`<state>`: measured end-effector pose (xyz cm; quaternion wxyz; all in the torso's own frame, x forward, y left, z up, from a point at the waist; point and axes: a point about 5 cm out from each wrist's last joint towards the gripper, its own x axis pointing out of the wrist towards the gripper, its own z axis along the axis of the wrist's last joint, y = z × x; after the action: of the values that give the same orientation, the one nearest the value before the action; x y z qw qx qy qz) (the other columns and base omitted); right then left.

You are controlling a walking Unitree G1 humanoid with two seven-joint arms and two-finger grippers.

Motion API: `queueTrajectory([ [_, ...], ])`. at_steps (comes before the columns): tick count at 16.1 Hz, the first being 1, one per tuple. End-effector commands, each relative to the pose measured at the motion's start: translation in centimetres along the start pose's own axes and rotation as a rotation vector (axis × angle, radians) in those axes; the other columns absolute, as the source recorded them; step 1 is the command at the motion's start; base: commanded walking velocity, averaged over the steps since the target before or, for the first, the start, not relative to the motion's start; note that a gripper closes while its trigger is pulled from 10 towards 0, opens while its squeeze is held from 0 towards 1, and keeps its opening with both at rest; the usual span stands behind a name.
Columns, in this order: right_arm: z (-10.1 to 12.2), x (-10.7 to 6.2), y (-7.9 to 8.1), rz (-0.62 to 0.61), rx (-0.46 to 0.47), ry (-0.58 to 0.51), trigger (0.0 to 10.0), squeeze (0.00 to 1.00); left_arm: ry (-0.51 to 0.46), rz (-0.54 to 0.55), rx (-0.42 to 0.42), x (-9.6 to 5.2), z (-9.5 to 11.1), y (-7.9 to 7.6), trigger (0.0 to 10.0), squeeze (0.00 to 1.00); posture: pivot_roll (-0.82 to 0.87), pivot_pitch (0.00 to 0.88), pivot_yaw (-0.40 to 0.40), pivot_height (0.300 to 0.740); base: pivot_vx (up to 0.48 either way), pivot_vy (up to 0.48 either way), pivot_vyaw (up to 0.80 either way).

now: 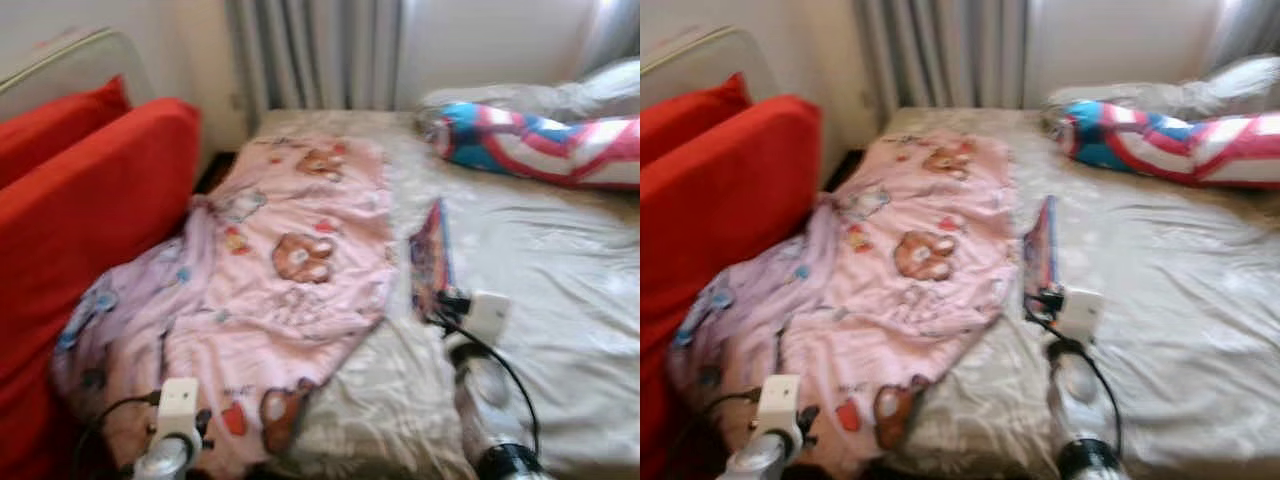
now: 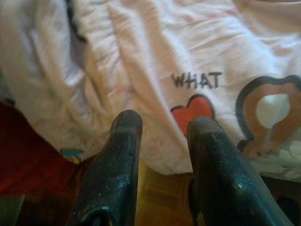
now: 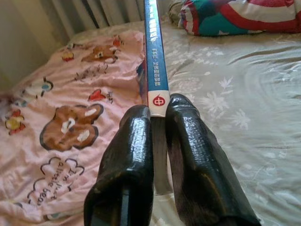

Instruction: Clean up the room

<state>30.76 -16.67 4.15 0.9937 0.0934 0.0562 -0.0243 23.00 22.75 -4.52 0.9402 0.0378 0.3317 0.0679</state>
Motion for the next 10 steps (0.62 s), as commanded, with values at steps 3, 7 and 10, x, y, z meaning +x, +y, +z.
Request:
queueTrajectory([
  [3, 0.45, 0.13, -0.22, -0.016, -0.007, -0.023, 10.0, 0.00, -0.001, 0.000, -0.008, 0.07, 0.10, -0.25, 10.0, 0.00, -0.01, 0.000, 0.028, 0.740, 0.000, -0.330, -0.21],
  [7, 0.81, 0.40, -0.62, -0.037, -0.006, -0.027, 10.0, 0.00, -0.008, -0.002, -0.013, 0.11, 0.25, -0.35, 10.0, 0.00, -0.01, 0.000, 0.030, 0.740, 0.000, -0.326, 0.00],
  [10, 0.82, 0.39, -0.81, -0.043, -0.011, -0.025, 10.0, 0.00, -0.009, -0.004, -0.015, 0.09, 0.21, -0.40, 10.0, 0.00, -0.01, 0.004, 0.032, 0.740, 0.000, -0.301, 0.00],
])
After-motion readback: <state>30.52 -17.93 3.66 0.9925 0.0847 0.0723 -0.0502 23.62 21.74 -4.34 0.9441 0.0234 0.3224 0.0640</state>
